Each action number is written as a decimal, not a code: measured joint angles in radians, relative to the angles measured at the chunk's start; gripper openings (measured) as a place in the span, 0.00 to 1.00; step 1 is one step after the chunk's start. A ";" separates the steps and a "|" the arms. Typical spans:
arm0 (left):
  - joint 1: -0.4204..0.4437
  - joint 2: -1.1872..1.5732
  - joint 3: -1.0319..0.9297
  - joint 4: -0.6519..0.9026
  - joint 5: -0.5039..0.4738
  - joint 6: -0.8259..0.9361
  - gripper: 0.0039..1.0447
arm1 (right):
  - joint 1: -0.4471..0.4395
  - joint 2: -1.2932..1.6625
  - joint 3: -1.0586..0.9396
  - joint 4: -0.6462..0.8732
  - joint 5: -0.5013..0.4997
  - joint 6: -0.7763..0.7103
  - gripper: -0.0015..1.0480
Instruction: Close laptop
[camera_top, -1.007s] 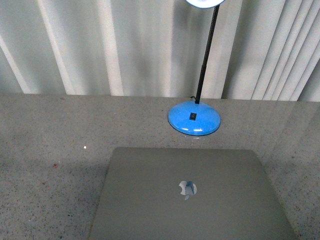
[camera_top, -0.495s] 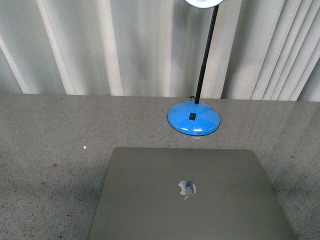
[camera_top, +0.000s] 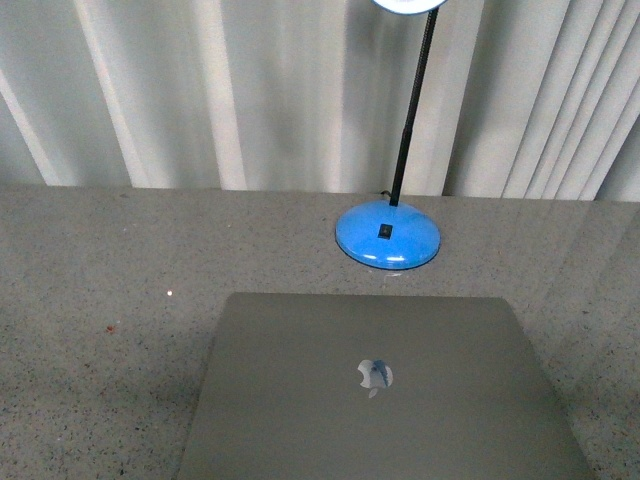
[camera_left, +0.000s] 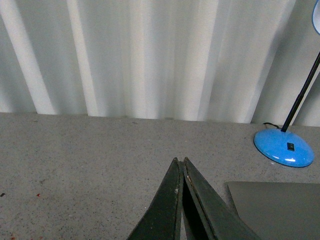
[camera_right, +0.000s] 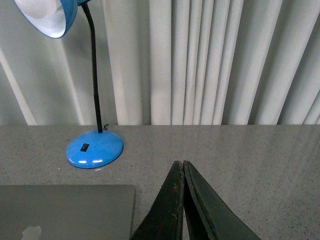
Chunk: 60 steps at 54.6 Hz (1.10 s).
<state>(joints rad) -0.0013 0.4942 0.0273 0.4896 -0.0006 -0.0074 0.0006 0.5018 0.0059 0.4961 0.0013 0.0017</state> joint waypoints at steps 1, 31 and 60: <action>0.000 -0.012 0.000 -0.011 0.000 0.000 0.03 | 0.000 -0.012 0.000 -0.011 0.000 0.000 0.03; 0.000 -0.229 0.000 -0.220 0.000 0.000 0.03 | 0.000 -0.232 0.000 -0.223 0.000 0.000 0.03; 0.000 -0.488 0.000 -0.484 0.001 0.000 0.03 | 0.000 -0.496 0.000 -0.490 -0.003 -0.001 0.03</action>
<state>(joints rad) -0.0013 0.0063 0.0273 0.0055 0.0002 -0.0071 0.0006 0.0059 0.0063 0.0059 -0.0013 0.0006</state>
